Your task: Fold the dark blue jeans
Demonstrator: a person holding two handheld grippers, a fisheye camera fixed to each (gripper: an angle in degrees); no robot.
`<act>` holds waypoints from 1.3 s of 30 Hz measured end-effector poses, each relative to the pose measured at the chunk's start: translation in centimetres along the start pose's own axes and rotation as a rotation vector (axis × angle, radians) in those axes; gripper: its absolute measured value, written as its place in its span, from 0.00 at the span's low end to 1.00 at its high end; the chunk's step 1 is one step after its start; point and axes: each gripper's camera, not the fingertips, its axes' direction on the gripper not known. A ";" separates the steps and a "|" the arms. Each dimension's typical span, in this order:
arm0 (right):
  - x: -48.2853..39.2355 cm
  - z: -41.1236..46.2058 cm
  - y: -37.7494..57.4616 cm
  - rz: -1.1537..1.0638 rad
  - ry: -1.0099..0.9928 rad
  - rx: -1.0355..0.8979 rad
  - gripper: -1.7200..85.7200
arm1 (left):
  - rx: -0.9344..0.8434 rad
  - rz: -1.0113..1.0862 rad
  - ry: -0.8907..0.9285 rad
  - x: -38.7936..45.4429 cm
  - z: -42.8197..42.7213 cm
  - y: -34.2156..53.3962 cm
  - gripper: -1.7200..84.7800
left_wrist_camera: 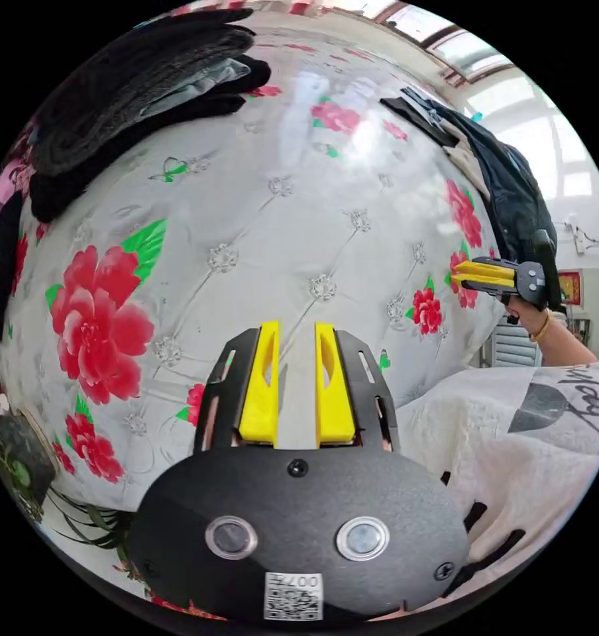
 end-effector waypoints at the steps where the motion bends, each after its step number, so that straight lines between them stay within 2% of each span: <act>1: -0.3 0.1 0.4 -0.001 0.015 0.034 0.10 | -0.013 0.030 -0.029 1.0 0.3 -0.6 0.11; 5: -0.3 -0.8 2.3 0.069 0.042 0.150 0.10 | -0.138 0.176 -0.122 6.6 3.8 -3.5 0.11; 7: 2.0 -1.7 3.2 0.125 0.017 0.158 0.10 | -0.134 0.220 -0.215 8.4 4.3 -3.7 0.11; 10: 10.6 -4.6 7.5 0.404 0.099 0.228 0.10 | -0.131 0.206 -0.231 9.2 4.6 -4.1 0.10; 12: 19.4 -7.4 13.3 0.661 0.201 0.280 0.11 | -0.131 0.175 -0.201 8.9 4.7 -4.4 0.10; 15: 29.0 -10.5 20.8 0.902 0.366 0.258 0.11 | -0.168 0.171 -0.203 9.3 5.0 -5.3 0.10; 20: 38.4 -10.0 28.1 1.046 0.387 0.060 0.11 | -0.216 0.149 -0.223 9.8 5.3 -6.2 0.10; 21: 39.6 -9.1 29.0 1.040 0.348 0.012 0.10 | -0.220 0.140 -0.223 9.8 5.3 -6.2 0.10; 28: 39.9 -14.8 31.3 0.928 0.217 0.075 0.03 | -0.234 0.102 -0.246 10.0 5.2 -6.0 0.10; 33: 34.4 -25.3 32.7 0.758 0.044 0.380 0.02 | -0.190 0.072 -0.251 9.6 4.5 -4.6 0.09; 39: 23.3 -35.0 28.1 0.490 -0.095 0.539 0.02 | -0.122 -0.001 -0.208 8.9 3.2 -2.1 0.04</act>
